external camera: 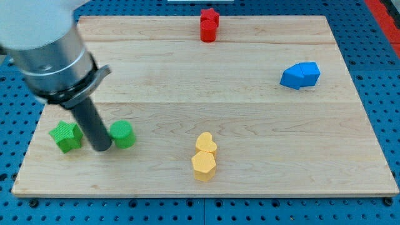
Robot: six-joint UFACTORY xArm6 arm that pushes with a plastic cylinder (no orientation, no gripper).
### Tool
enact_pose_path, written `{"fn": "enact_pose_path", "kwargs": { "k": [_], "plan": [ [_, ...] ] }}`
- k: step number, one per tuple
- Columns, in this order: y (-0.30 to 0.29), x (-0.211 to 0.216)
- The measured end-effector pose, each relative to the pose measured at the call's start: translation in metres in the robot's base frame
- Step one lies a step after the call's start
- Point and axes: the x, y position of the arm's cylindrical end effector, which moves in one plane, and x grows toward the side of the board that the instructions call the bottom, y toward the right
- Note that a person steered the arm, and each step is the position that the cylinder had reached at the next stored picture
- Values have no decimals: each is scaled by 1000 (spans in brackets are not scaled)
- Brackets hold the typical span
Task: Push green blocks slightly towards the right side up
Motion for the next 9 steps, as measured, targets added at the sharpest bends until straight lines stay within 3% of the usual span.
{"fn": "enact_pose_path", "kwargs": {
  "k": [1, 2, 3, 4, 6, 8, 9],
  "plan": [
    [14, 9],
    [-8, 73],
    [-90, 79],
    [-120, 42],
    [-66, -12],
    [-81, -55],
    [-50, -80]
  ]
}}
